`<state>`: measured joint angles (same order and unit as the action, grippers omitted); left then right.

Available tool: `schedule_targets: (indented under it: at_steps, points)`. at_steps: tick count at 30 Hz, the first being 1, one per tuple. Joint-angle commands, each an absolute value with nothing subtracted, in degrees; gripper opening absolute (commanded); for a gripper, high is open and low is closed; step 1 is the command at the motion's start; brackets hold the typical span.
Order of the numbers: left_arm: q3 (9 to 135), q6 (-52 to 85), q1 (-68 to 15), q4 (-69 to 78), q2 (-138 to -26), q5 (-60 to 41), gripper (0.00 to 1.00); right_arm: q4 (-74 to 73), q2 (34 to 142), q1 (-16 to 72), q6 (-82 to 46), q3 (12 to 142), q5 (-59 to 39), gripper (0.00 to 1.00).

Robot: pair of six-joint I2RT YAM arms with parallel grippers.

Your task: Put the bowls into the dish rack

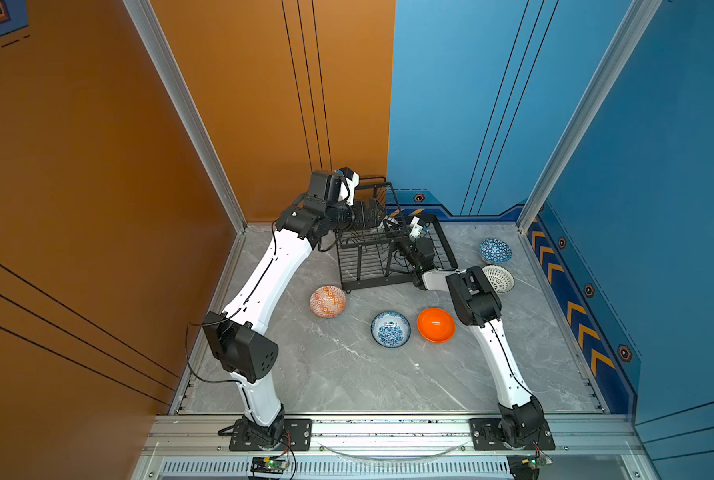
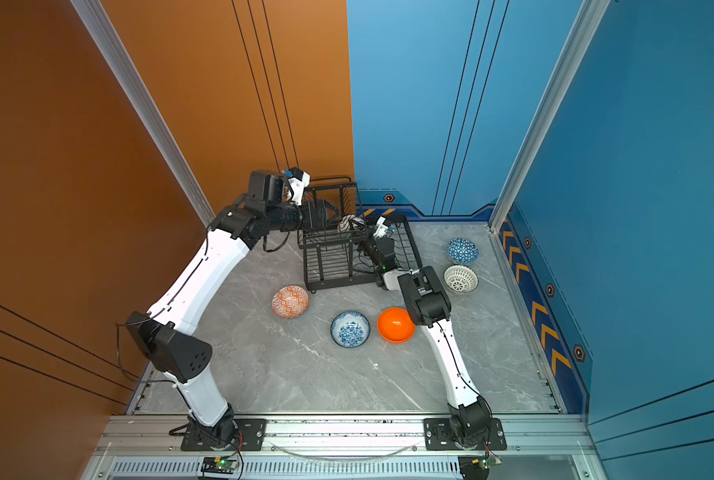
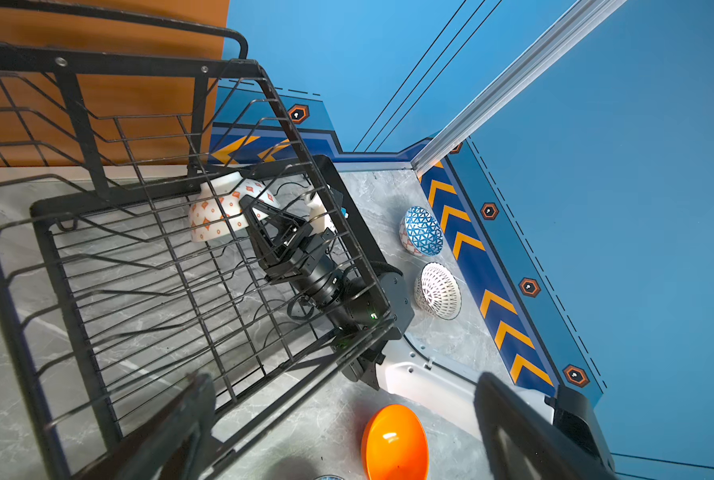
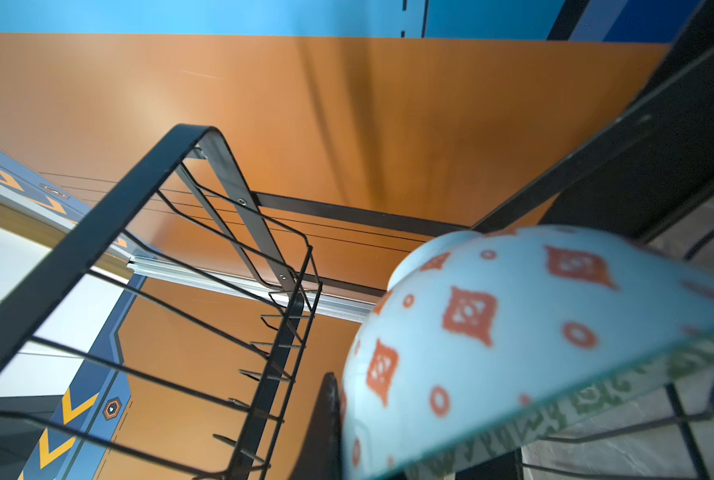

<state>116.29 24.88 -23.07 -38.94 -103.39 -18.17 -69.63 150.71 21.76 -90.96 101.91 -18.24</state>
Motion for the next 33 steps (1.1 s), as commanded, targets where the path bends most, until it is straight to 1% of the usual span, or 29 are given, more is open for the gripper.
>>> schedule_targets:
  at_steps: [1,7,10,12,21,23,28,33]
  points:
    - [118.4,23.9,-23.8,-41.1,-105.2,-20.1,0.98,-74.2,153.9,20.5,-91.2,102.3,-20.1,0.0]
    - [120.8,24.4,-24.3,-42.4,-107.6,-20.5,0.98,-69.8,151.4,20.5,-89.0,99.8,-17.9,0.0]
    - [120.8,24.7,-24.4,-42.5,-107.9,-20.6,0.98,-64.0,150.2,20.2,-87.8,99.7,-17.6,0.0]
    - [120.8,24.9,-24.5,-42.5,-108.1,-20.5,0.98,-63.2,149.8,20.2,-86.5,99.5,-17.2,0.0]
    - [121.6,25.0,-24.7,-43.2,-109.2,-20.6,0.98,-62.0,149.9,19.4,-84.9,102.6,-16.2,0.0]
    - [122.2,25.0,-24.8,-43.6,-109.8,-20.6,0.98,-61.3,150.6,19.1,-84.5,106.2,-16.6,0.0]
    - [124.0,24.8,-25.0,-44.7,-111.1,-20.9,0.98,-60.2,153.2,18.8,-85.2,110.5,-16.3,0.0]
    - [124.2,24.8,-25.2,-45.3,-111.4,-20.6,0.98,-58.7,153.9,18.7,-84.6,111.4,-17.0,0.0]
